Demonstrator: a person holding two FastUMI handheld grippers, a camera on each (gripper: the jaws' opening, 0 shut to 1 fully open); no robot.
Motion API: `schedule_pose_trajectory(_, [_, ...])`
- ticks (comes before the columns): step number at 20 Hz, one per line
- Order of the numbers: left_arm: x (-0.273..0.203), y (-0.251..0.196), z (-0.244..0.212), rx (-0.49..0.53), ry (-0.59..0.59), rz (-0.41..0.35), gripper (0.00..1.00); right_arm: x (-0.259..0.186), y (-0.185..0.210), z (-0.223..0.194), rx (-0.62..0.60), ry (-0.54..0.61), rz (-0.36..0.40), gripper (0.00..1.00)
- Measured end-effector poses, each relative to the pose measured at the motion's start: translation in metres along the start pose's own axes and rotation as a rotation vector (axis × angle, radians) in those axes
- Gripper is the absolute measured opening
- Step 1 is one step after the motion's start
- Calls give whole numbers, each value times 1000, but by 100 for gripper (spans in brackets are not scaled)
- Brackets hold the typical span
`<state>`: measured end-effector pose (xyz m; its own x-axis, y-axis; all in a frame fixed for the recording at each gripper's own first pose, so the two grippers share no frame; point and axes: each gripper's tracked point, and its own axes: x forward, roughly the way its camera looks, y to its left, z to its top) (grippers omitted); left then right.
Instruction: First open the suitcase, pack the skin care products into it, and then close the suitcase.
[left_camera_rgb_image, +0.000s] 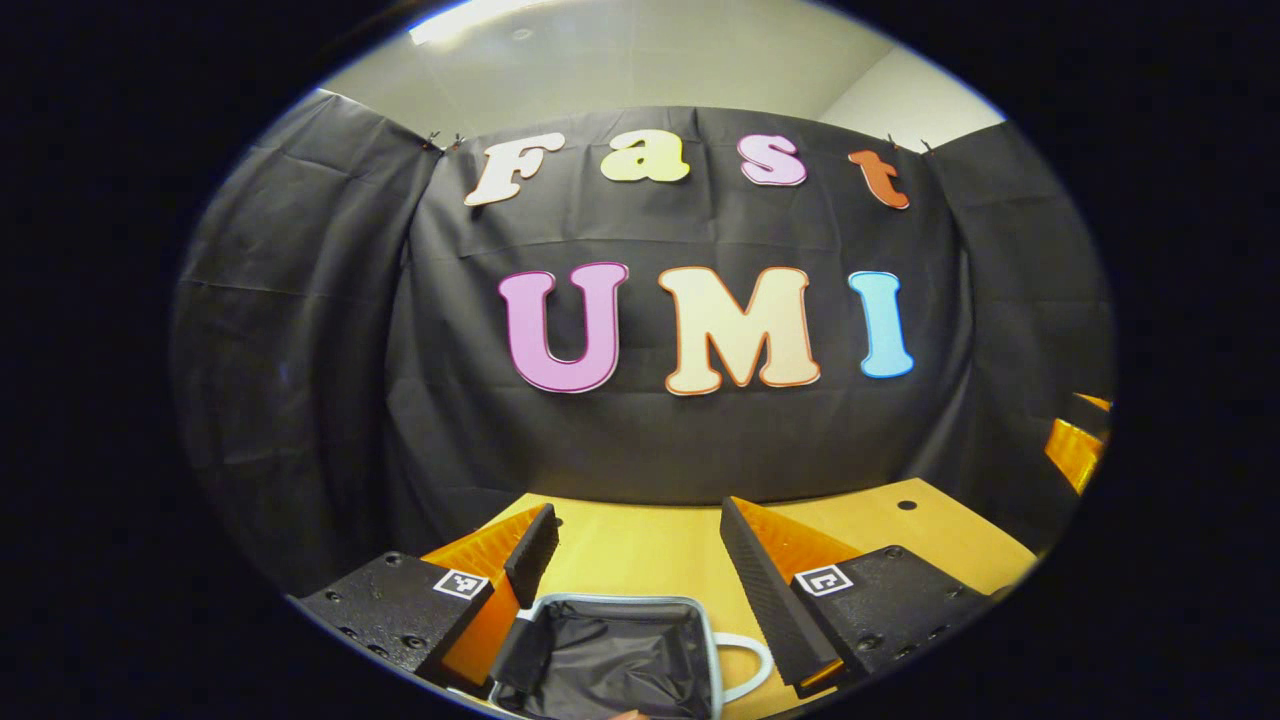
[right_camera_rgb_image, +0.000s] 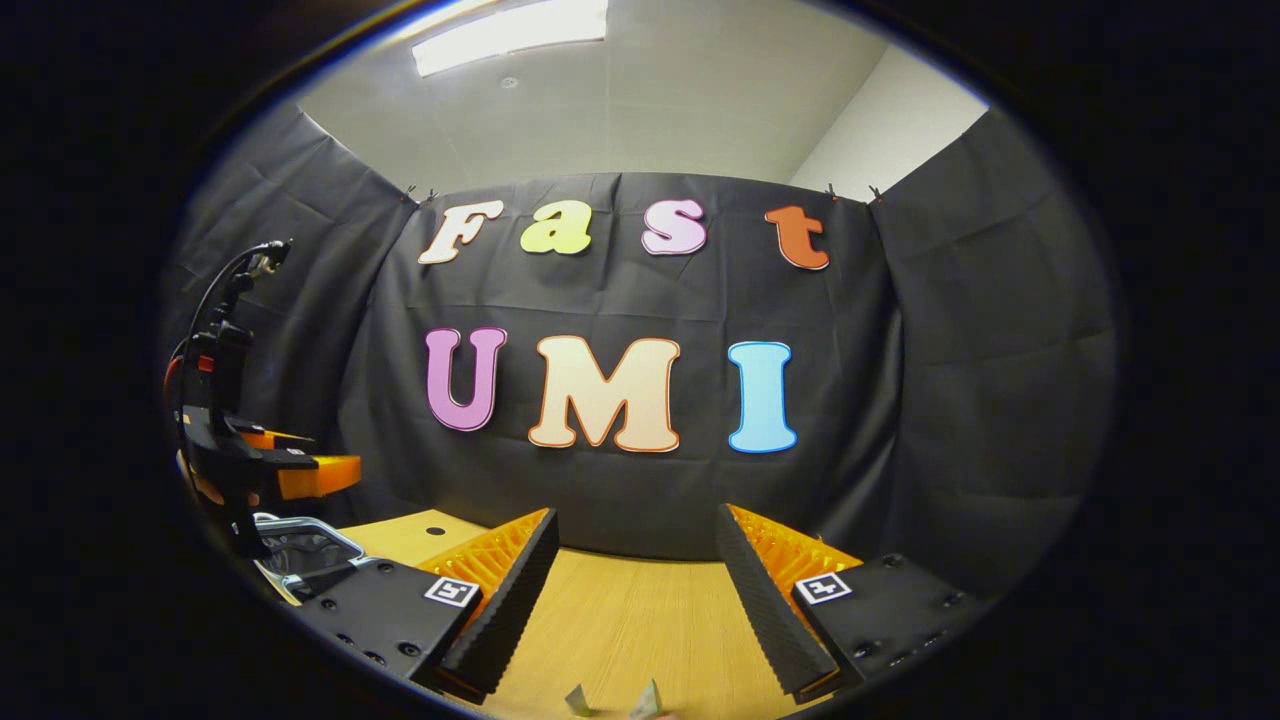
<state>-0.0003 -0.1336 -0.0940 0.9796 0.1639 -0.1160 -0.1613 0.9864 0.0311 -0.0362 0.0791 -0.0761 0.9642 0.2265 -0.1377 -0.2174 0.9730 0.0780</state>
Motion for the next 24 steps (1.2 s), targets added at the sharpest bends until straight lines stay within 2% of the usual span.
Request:
schedule_pose_trajectory(7, [-11, -78, -15, 7, 35, -106, 95, -3, -27, -3, 17, 1, 0, 98])
schedule_pose_trajectory(17, [-23, -167, -75, -17, 146, -206, 95, -13, -65, -11, -23, 15, 32, 99])
schedule_pose_trajectory(24, [-34, -218, -132, -10, 272, -326, 95, -19, -77, -19, -47, 38, 42, 98])
